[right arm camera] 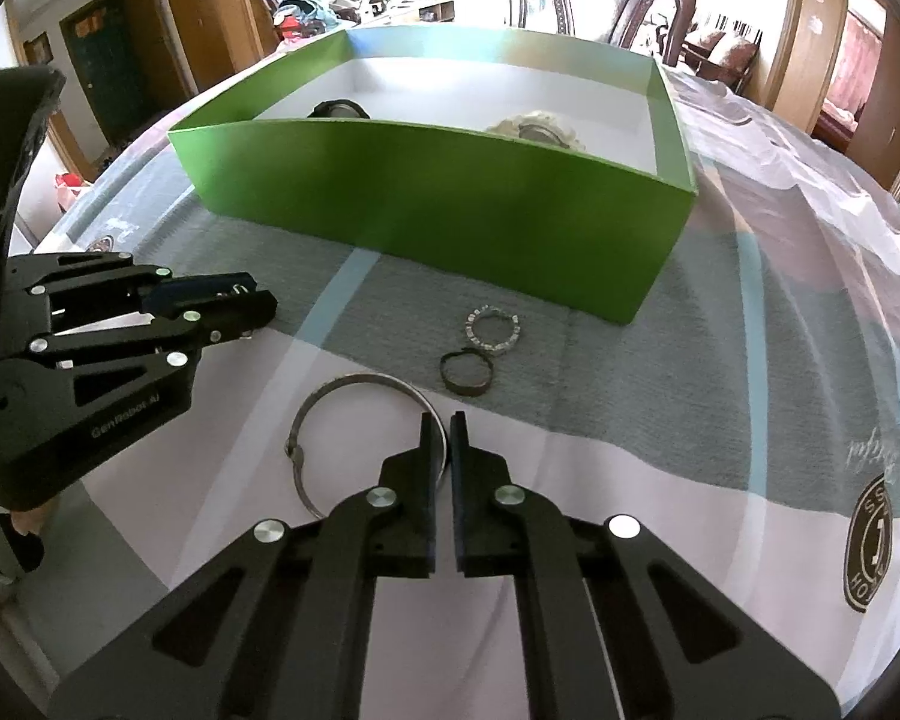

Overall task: Organize jewelry
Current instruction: 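Carry the gold charm over the green box while the right gripper carries the silver hoop, then open the left gripper to drop the gold charm while the right drops the silver hoop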

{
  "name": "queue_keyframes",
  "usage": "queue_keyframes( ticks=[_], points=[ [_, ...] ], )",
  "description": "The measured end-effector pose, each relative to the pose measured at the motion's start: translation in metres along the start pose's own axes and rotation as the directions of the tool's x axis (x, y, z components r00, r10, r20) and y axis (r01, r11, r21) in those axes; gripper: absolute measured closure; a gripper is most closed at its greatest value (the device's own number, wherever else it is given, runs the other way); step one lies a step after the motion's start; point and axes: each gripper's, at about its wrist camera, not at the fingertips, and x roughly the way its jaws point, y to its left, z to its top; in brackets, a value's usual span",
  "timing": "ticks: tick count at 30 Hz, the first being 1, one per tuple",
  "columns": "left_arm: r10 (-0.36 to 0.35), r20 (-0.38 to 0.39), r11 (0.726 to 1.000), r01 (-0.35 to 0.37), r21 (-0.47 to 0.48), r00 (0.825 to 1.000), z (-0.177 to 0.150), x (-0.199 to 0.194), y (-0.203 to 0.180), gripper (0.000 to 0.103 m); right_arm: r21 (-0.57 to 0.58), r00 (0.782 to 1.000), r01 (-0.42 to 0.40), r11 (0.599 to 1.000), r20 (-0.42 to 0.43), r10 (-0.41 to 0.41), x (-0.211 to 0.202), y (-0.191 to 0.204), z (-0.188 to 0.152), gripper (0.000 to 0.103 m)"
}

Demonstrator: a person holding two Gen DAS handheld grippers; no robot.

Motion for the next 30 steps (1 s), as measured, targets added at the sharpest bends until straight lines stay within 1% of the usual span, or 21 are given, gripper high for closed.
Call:
queue_keyframes(
  ticks=[4, 6, 8, 10, 12, 14, 17, 18, 20, 23, 25, 28, 30],
  points=[
    [-0.012, 0.053, 1.0, 0.014, -0.023, 0.999, 0.006, -0.023, 0.006, 0.089, 0.029, 0.999, -0.016, 0.999, 0.031, 0.015, -0.01, -0.006, 0.004, 0.098],
    [-0.033, 0.092, 0.998, 0.037, -0.041, 0.995, 0.013, -0.042, 0.012, 0.089, 0.056, 0.999, -0.023, 0.998, 0.045, 0.02, -0.017, -0.01, 0.007, 0.098],
    [-0.042, 0.118, 0.998, 0.048, -0.044, 0.992, 0.022, -0.059, 0.017, 0.089, 0.078, 0.996, -0.058, 0.995, 0.068, 0.053, -0.031, -0.013, 0.013, 0.098],
    [-0.027, 0.135, 0.998, 0.033, -0.045, 0.99, 0.037, -0.072, 0.022, 0.089, 0.071, 0.994, -0.087, 0.994, 0.078, 0.081, -0.044, -0.012, 0.022, 0.098],
    [-0.012, 0.155, 0.999, 0.019, -0.046, 0.988, 0.053, -0.08, 0.028, 0.089, 0.051, 0.994, -0.072, 0.996, 0.09, 0.067, -0.055, -0.011, 0.036, 0.098],
    [0.01, 0.176, 0.999, -0.001, -0.051, 0.984, 0.07, -0.082, 0.032, 0.089, 0.026, 0.991, -0.019, 0.999, 0.131, 0.015, -0.065, -0.011, 0.058, 0.098],
    [0.023, 0.179, 0.996, -0.007, -0.088, 0.984, 0.097, -0.069, 0.04, 0.089, 0.03, 0.981, 0.038, 0.999, 0.187, -0.043, -0.067, -0.017, 0.088, 0.098],
    [0.03, 0.179, 0.995, -0.011, -0.102, 0.983, 0.103, -0.063, 0.045, 0.089, 0.038, 0.98, 0.048, 0.998, 0.191, -0.055, -0.063, -0.019, 0.096, 0.098],
    [0.043, 0.163, 0.99, -0.021, -0.137, 0.986, 0.112, -0.043, 0.055, 0.089, 0.065, 0.982, 0.071, 0.995, 0.169, -0.081, -0.046, -0.029, 0.113, 0.098],
    [0.05, 0.114, 0.984, -0.029, -0.178, 0.992, 0.111, -0.017, 0.065, 0.089, 0.121, 0.99, 0.084, 0.989, 0.101, -0.097, -0.018, -0.042, 0.122, 0.098],
    [0.052, 0.089, 0.981, -0.034, -0.193, 0.995, 0.11, -0.003, 0.071, 0.089, 0.135, 0.994, 0.071, 0.988, 0.075, -0.082, -0.003, -0.043, 0.12, 0.098],
    [0.056, 0.066, 0.978, -0.041, -0.204, 0.996, 0.109, 0.012, 0.078, 0.088, 0.147, 0.995, 0.074, 0.986, 0.051, -0.082, 0.011, -0.043, 0.116, 0.097],
    [0.041, 0.073, 0.977, -0.025, -0.214, 0.997, 0.107, 0.016, 0.08, 0.078, 0.157, 0.997, 0.053, 0.986, 0.052, -0.062, 0.012, -0.042, 0.114, 0.093]
  ],
)
